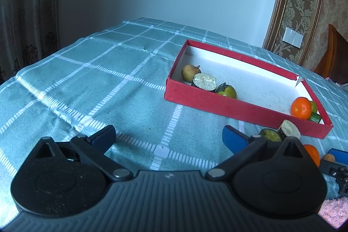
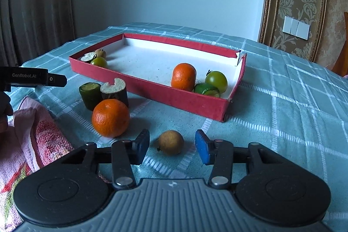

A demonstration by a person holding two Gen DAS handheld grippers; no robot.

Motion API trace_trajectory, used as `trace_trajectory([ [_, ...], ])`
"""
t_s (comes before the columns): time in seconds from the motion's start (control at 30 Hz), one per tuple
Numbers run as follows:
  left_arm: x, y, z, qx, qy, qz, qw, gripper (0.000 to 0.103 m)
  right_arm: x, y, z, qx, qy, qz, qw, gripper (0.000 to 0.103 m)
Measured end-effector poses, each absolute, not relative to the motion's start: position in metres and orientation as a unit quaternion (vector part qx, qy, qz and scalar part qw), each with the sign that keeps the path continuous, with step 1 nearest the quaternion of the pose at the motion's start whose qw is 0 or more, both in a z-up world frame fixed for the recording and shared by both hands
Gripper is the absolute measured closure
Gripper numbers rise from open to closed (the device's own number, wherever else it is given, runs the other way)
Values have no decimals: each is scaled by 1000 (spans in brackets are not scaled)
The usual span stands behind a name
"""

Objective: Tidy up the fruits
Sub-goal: 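Move the right tool to the brown kiwi and close on it, then carry the brown kiwi into the red tray and lower it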

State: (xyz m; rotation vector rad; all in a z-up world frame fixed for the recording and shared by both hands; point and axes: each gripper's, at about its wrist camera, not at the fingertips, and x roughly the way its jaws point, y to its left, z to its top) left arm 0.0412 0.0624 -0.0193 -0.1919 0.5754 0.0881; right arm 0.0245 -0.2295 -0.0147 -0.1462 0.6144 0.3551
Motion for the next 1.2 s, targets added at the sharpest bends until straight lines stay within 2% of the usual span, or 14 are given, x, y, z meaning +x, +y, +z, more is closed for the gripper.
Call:
trace_trajectory([
  [0.07,41,62,-19,-94,283,43,953,0,25,-229,-15,-72,303,175,934,65],
  [0.17,41,62,-19,-94,283,43,953,0,25,-229,-15,-70,303,173,934,70],
  [0.4,41,62,-19,-95,283,43,953,0,26,-229,-16,-68,307,172,934,70],
  [0.53,42,62,-19,-94,284,43,953,0,24,-227,-16,-70,306,172,934,79],
  [1.2,40,64,-18,-99,282,47,953,0,15,-224,-13,-83,281,143,945,79],
])
